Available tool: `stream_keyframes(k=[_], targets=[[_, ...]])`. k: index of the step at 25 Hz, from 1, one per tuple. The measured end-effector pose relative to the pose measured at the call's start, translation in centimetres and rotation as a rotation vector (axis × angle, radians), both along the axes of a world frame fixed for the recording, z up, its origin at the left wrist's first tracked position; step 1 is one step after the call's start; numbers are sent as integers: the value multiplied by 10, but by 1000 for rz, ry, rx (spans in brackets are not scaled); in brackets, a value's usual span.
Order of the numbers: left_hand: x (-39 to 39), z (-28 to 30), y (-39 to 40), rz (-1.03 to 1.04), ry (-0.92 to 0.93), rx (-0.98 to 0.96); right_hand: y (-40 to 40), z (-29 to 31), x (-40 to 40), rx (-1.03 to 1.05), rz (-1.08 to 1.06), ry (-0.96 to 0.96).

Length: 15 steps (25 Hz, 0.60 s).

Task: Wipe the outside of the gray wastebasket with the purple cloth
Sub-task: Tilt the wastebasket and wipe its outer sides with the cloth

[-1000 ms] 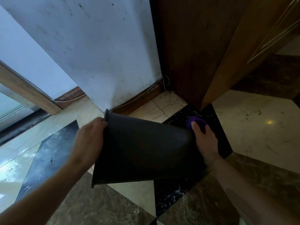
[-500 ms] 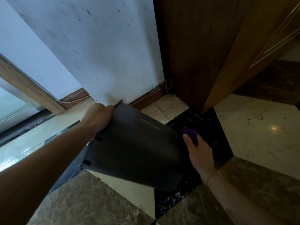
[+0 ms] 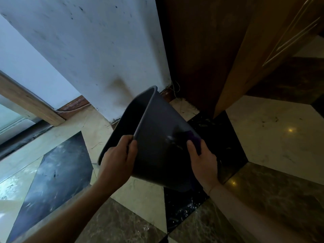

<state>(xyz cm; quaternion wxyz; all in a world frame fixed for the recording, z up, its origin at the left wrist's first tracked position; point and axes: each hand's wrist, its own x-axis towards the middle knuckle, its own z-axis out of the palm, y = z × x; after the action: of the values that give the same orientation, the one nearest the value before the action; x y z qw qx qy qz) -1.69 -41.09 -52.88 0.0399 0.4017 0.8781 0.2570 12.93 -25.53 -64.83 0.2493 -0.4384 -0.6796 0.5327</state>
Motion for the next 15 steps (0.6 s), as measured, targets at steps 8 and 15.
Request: stream_keyframes(k=[8, 15], targets=[[26, -5, 1, 86, -106, 138, -46, 97, -64, 502, 229, 280], [24, -8, -4, 193, -224, 220, -43, 64, -81, 378, 446, 48]])
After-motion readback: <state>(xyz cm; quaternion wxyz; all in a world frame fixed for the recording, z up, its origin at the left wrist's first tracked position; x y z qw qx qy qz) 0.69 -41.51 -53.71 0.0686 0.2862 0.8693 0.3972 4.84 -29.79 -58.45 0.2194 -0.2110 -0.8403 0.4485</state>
